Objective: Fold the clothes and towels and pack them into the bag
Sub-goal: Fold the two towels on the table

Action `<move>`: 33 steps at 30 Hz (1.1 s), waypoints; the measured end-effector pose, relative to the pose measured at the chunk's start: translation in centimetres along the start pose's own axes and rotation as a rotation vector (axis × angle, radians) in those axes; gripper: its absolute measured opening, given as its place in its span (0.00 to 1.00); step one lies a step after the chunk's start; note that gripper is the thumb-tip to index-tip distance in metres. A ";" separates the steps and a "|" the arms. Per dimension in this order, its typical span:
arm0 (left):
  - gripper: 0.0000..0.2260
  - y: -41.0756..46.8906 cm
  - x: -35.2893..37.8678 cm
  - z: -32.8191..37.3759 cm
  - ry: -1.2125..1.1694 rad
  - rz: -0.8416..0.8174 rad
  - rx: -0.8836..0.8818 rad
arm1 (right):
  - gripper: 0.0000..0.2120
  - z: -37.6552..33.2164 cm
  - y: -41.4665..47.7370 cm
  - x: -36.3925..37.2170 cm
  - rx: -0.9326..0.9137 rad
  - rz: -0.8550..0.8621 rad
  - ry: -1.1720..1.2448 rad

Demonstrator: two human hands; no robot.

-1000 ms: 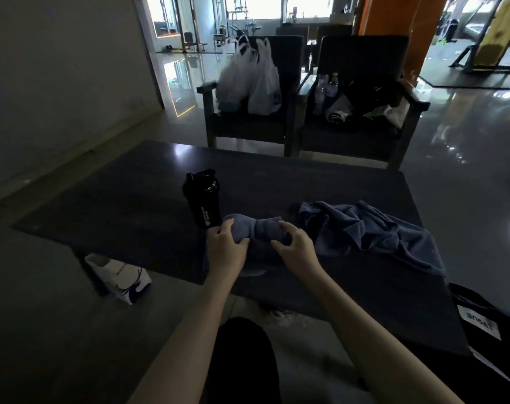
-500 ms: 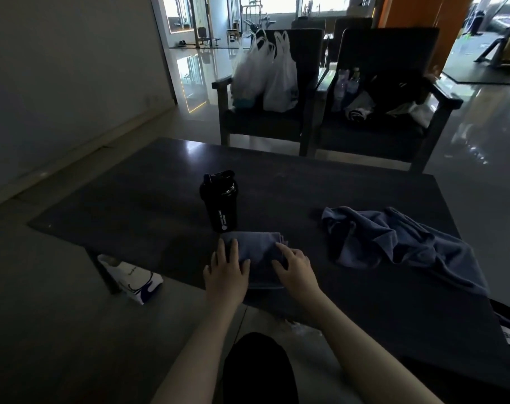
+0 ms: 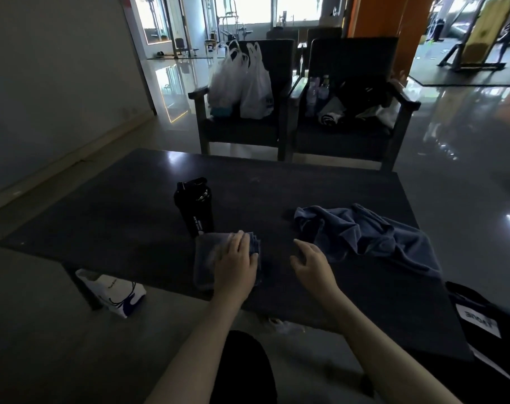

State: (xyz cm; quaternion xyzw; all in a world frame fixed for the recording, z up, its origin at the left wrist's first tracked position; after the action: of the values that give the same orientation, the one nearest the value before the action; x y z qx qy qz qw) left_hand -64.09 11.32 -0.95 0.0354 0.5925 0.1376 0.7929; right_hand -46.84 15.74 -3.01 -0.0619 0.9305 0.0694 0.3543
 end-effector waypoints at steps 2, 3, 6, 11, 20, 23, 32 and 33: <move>0.22 0.3 0.9 2.5 -0.042 -0.039 0.078 | 0.23 1.9 -0.4 -2.0 0.038 0.043 -0.015; 0.21 0.4 1.5 3.8 -0.057 -0.064 0.114 | 0.23 2.8 -0.5 -2.9 0.053 0.066 -0.023; 0.20 0.8 3.7 7.3 -0.084 -0.168 0.198 | 0.22 5.8 -1.0 -5.5 0.106 0.115 -0.046; 0.21 2.5 7.6 11.0 -0.094 -0.296 0.231 | 0.23 10.1 -1.0 -8.3 0.151 0.157 -0.068; 0.16 4.7 12.1 12.2 0.006 -0.202 0.239 | 0.21 12.6 -1.3 -8.8 0.086 0.254 -0.025; 0.09 4.5 12.2 12.2 -0.025 -0.102 0.270 | 0.20 12.4 -1.6 -8.6 0.057 0.278 -0.018; 0.06 2.9 8.4 12.9 -0.288 -0.111 0.282 | 0.25 9.5 -2.0 -9.1 -0.078 0.196 -0.155; 0.06 2.5 7.6 13.1 -0.311 -0.106 0.294 | 0.27 9.0 -2.0 -9.1 -0.093 0.156 -0.194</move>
State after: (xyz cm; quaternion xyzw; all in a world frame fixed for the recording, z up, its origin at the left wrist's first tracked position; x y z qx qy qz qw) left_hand -50.13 17.13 -3.60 0.1400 0.4779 0.0006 0.8672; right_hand -33.95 15.88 -3.74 0.0016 0.8897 0.1453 0.4329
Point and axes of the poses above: each hand's wrist, its own y-axis towards the middle knuckle, its own x-axis out of the palm, z = x × y, the point moved 4 cm from there along y, towards the middle knuckle, and after that the axes turned 2 degrees about y, right-handed, at the moved point
